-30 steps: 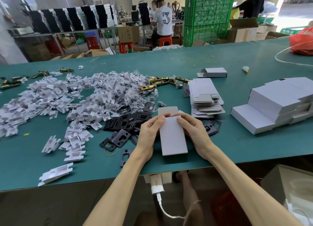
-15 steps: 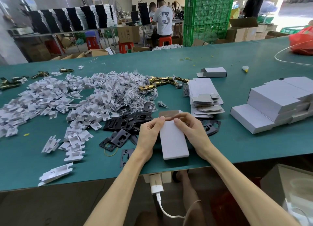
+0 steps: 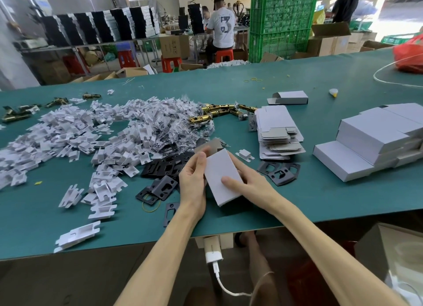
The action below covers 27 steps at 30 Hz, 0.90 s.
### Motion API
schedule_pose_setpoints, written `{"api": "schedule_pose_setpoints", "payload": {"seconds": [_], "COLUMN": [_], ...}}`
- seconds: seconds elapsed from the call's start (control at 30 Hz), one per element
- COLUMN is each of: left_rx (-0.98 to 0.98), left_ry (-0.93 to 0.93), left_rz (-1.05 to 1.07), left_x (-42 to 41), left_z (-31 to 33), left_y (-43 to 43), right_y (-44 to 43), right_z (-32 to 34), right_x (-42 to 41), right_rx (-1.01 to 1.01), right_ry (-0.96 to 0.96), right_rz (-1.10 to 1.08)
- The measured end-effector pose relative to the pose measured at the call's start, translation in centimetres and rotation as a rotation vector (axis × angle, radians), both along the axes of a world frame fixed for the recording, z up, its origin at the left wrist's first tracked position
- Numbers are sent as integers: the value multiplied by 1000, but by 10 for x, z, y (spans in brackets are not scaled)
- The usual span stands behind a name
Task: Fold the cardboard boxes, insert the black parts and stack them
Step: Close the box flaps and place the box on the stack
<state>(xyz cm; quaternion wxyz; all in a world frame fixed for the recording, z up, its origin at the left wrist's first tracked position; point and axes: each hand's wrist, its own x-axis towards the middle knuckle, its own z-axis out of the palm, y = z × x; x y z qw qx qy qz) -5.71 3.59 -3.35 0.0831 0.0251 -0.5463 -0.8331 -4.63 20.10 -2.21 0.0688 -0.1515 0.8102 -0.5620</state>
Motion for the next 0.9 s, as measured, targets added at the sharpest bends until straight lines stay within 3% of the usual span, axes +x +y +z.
{"api": "schedule_pose_setpoints", "payload": {"seconds": [0.13, 0.3, 0.53, 0.8, 0.9], "left_rx": [-27, -82, -39, -63, -54], "left_ry": [54, 64, 20, 4, -20], "left_rz": [-2, -63, -59, -5, 66], "left_x": [-2, 3, 2, -2, -6], "left_z": [0, 4, 5, 1, -3], "left_y": [1, 3, 3, 4, 2], "right_y": [4, 7, 8, 10, 9], "right_z": [-1, 1, -1, -6, -5], "right_x": [0, 1, 0, -6, -5], "right_rx": [-285, -417, -389, -430, -357], "right_ry": [-71, -70, -46, -88, -98], "right_rz": [25, -59, -26, -190, -115]}}
